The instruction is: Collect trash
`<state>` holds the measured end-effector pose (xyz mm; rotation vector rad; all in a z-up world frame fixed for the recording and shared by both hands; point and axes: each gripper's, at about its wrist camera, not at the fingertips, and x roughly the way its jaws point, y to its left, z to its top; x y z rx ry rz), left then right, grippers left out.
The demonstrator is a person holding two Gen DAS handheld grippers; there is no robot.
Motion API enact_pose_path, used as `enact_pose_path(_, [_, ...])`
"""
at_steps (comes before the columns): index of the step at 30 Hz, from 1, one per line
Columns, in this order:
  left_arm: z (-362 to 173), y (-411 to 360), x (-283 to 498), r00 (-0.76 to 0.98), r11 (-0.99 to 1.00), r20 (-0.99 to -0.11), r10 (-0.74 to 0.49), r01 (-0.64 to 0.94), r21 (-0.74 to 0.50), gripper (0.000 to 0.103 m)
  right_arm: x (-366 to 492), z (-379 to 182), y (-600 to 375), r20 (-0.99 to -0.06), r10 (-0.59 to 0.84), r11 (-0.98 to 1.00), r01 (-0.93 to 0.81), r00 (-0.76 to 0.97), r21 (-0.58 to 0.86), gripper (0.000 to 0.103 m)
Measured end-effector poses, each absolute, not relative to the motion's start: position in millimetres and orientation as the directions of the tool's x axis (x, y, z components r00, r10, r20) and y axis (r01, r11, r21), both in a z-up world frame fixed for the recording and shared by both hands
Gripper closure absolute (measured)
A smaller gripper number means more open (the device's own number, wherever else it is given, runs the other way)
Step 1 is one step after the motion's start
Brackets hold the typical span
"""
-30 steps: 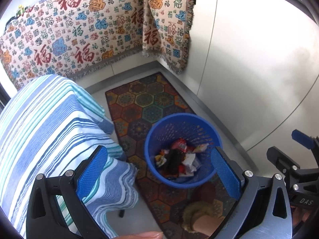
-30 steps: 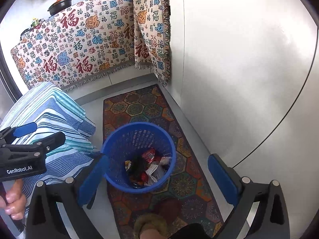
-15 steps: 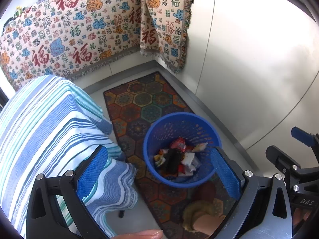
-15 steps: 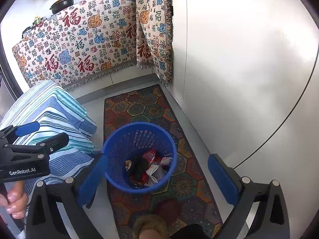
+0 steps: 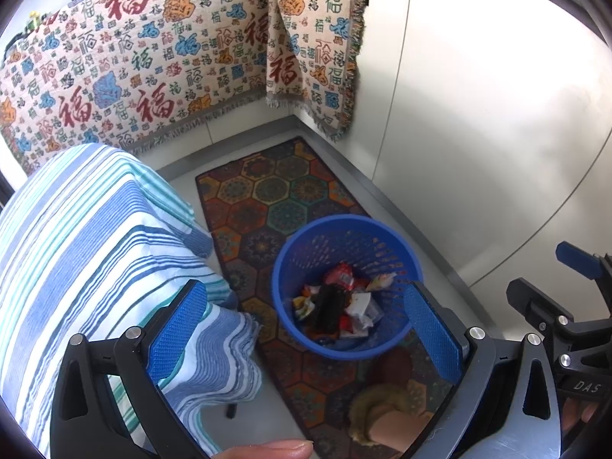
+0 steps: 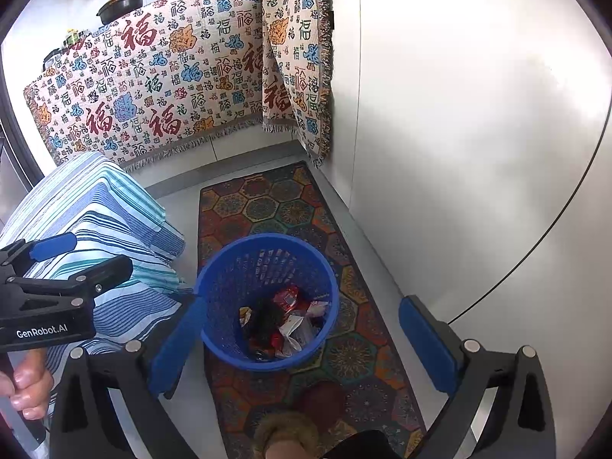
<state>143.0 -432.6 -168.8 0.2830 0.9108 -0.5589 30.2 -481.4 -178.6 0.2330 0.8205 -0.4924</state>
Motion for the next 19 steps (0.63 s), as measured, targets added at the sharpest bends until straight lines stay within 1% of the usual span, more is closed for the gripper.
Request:
enact_pose_path(14, [-169.8, -434.5, 143.2, 0.483, 0.824, -0.809, -0.334, 0.567, -0.002, 0.001, 31.0, -180.2, -480.3, -0.748, -0.326, 0.866, 0.500, 0.578, 0.010, 0.001])
enact_pose_path(19, [-169.8, -431.9, 139.0, 0.505, 0.824, -0.789, -0.349, 0.567, -0.002, 0.001, 31.5, -180.7, -483.1, -0.747, -0.327, 0.865, 0.501, 0.579, 0.010, 0.001])
